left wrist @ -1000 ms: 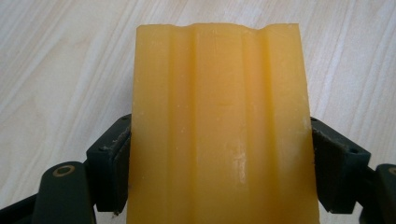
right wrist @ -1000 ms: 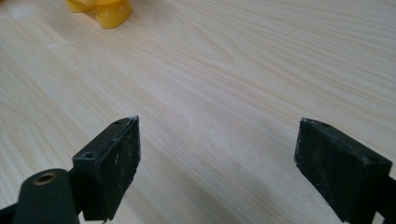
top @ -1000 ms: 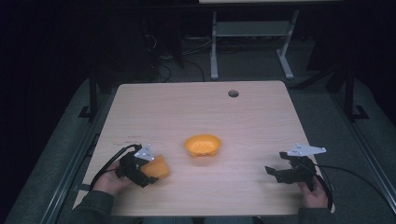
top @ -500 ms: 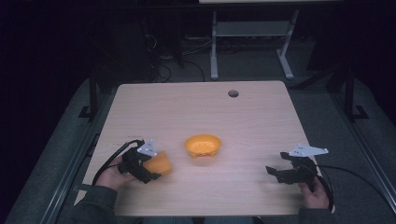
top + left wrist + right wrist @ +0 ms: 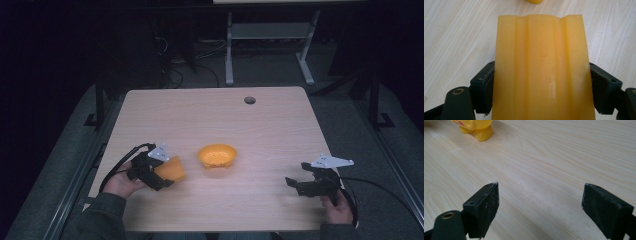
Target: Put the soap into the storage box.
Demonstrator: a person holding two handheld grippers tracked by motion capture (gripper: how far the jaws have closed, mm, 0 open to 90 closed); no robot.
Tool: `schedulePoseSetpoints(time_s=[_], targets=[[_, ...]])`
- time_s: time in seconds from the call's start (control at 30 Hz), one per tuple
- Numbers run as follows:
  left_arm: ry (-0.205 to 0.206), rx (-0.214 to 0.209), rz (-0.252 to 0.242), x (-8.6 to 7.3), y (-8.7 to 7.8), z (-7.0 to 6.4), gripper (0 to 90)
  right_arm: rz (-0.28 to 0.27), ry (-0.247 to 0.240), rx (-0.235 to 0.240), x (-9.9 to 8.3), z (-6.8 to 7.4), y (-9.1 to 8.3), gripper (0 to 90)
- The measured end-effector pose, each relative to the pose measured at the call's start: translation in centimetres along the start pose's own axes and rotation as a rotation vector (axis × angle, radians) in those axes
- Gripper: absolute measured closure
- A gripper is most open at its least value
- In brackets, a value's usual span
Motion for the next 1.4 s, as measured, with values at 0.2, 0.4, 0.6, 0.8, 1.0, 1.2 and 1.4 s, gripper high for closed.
schedulePoseSetpoints(time_s=[0.2, 0.4, 0.6, 0.8, 1.0, 1.2, 1.4], targets=[[0.009, 0.003, -0.003, 0.5, -0.2, 0.3, 20.8, -0.008, 0.010, -0.004, 0.1, 0.0, -0.1, 13.9], [0.015, 0.007, -0.004, 1.0, -0.6, 0.5, 20.8, -0.012, 0.018, -0.017, 0.2, -0.1, -0.2, 13.9], [0.021, 0.006, -0.005, 1.5, -0.8, 0.8, 20.8, -0.012, 0.017, -0.029, 0.1, -0.2, -0.2, 13.9], [0.028, 0.006, -0.007, 2.0, -0.9, 1.1, 20.8, -0.015, 0.017, -0.040, 0.2, -0.4, -0.3, 14.0], [0.030, 0.006, -0.011, 2.6, -1.0, 1.4, 20.8, -0.017, 0.018, -0.042, 0.2, -0.4, -0.3, 13.9], [0.044, 0.007, -0.006, 3.4, -1.1, 1.8, 20.8, -0.014, 0.016, -0.044, 0.2, -0.4, -0.3, 13.9], [0.047, 0.003, -0.017, 4.3, -1.3, 2.0, 20.8, -0.016, 0.020, -0.048, 0.2, -0.4, -0.3, 14.0]])
Point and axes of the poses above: each handheld gripper's, and its own axes: y roughly forward along the jaws, x roughly out of its top, z roughly to its left, the point moved 10 cm from there along y, roughly forward along the jaws, and after that the axes turned 2 degrees about y, right-handed, at the moved point
